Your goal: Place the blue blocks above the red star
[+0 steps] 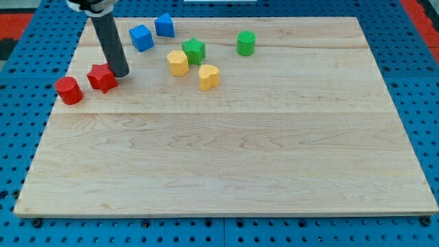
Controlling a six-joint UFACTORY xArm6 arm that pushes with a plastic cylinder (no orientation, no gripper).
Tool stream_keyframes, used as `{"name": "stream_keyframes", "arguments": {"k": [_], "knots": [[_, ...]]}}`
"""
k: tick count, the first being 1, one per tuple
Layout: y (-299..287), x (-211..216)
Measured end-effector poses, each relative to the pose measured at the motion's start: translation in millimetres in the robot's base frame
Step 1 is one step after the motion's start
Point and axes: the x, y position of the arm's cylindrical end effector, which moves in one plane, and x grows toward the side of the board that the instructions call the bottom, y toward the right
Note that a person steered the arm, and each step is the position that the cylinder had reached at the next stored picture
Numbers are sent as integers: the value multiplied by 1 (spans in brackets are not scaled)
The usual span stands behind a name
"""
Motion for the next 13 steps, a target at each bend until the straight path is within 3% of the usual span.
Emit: {"name": "stream_keyframes", "arguments": {"k": [2, 3, 4, 5, 7, 9, 11, 12, 13], "knots": [[-38, -2], [-11, -25], [58, -52], [76, -80], [145, -161], [61, -149], [6, -111], [10, -145], [48, -144]]}}
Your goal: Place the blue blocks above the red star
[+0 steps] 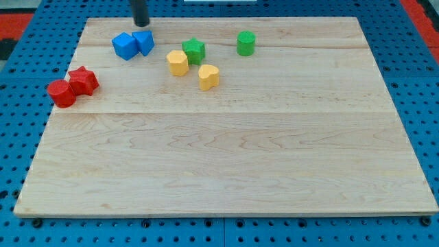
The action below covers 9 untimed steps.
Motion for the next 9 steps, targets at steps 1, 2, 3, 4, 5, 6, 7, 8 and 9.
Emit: {"name": "stream_keyframes", "arguments": {"k": [1, 2, 3, 4, 5, 6, 7, 8, 9], "knots": [[12, 25], [-19, 47], [-43, 71], [-75, 76], [-99, 90], [-92, 60], [-9, 57], [22, 90], [8, 99]]}}
